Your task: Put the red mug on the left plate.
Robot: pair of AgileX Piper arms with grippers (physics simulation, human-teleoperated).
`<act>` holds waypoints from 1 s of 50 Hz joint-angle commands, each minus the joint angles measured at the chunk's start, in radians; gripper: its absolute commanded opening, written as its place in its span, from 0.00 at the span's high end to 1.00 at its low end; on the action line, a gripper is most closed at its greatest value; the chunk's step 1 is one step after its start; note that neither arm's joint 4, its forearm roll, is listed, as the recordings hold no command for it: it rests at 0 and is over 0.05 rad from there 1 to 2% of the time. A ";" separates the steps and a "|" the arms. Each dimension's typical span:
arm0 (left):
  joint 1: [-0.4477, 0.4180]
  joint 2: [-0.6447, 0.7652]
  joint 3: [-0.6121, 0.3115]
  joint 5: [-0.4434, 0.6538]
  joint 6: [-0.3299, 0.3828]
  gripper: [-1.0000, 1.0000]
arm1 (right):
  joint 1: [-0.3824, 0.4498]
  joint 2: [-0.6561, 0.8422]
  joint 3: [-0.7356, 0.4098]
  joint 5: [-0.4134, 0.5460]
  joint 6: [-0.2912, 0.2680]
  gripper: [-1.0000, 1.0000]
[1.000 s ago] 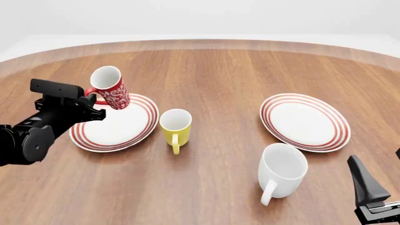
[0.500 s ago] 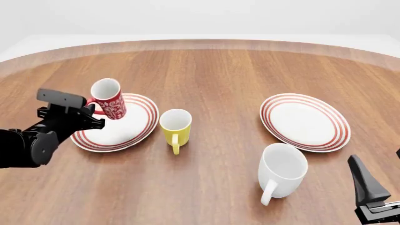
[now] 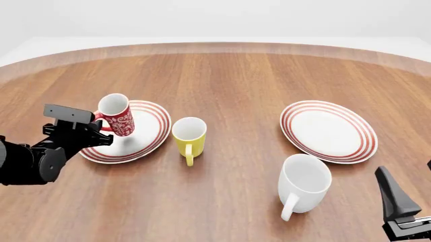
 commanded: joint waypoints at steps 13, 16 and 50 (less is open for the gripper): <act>0.006 0.066 0.001 -0.051 -0.012 1.00 | -0.002 0.000 0.000 0.000 0.001 0.00; 0.006 0.082 0.003 -0.066 -0.014 1.00 | -0.001 0.000 0.000 -0.001 0.000 0.00; -0.022 0.048 0.003 -0.033 -0.054 0.00 | -0.005 0.000 0.000 0.003 0.003 0.00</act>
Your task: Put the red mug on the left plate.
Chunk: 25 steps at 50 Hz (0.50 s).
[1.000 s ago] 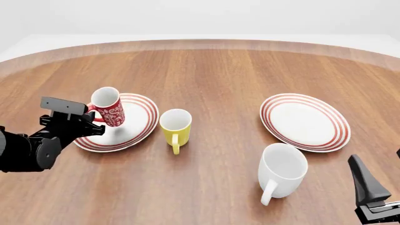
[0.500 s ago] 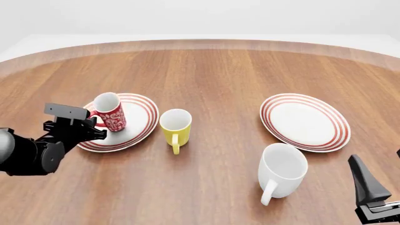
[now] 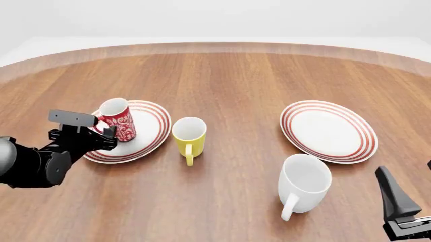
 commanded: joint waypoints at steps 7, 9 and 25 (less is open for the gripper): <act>-0.011 -0.011 -0.004 0.013 -0.012 0.00 | -0.003 0.000 0.000 0.003 0.003 0.00; -0.011 -0.009 -0.003 0.011 -0.015 0.00 | -0.003 0.000 0.000 0.003 0.002 0.00; -0.053 -0.076 0.057 0.007 -0.039 0.00 | 0.003 0.000 0.001 0.006 -0.001 0.00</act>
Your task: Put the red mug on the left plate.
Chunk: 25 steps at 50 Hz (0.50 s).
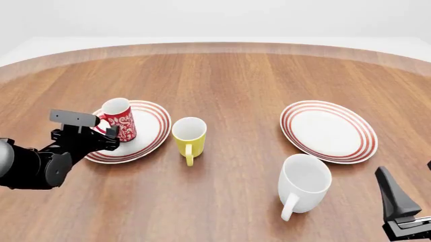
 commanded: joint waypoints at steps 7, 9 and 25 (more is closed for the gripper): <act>-0.057 -0.106 0.092 -0.009 -0.020 0.00 | 0.003 0.000 0.001 0.004 -0.003 0.00; -0.070 -0.130 0.105 -0.005 -0.023 0.00 | 0.003 0.000 0.001 0.006 -0.003 0.00; -0.184 -0.279 0.172 0.040 -0.056 0.00 | 0.004 0.000 0.001 0.013 -0.004 0.00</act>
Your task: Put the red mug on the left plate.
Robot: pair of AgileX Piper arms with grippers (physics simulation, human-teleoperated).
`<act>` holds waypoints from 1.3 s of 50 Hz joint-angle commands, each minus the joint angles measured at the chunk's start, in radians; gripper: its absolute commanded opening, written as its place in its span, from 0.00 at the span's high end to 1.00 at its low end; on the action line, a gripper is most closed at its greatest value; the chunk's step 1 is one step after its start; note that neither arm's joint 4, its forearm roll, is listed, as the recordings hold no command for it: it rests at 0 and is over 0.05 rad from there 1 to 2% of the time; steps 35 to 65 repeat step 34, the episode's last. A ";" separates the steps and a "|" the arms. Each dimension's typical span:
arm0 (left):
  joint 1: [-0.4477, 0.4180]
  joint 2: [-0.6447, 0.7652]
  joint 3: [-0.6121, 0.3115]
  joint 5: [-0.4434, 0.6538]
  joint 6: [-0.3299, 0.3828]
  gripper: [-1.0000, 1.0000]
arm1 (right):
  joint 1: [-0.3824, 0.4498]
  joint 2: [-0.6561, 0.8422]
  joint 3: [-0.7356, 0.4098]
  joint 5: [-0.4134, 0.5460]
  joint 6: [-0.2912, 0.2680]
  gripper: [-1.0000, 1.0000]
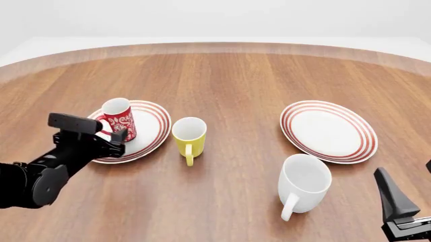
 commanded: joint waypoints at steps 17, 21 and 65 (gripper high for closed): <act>-0.238 -0.275 0.106 0.103 -0.086 0.00 | 0.003 0.000 0.000 0.009 -0.003 0.00; -0.316 -0.350 0.131 0.125 -0.127 0.00 | 0.004 0.000 0.000 0.012 -0.003 0.00; -0.566 -0.604 0.188 0.222 -0.236 0.00 | 0.005 0.000 0.000 0.022 0.004 0.00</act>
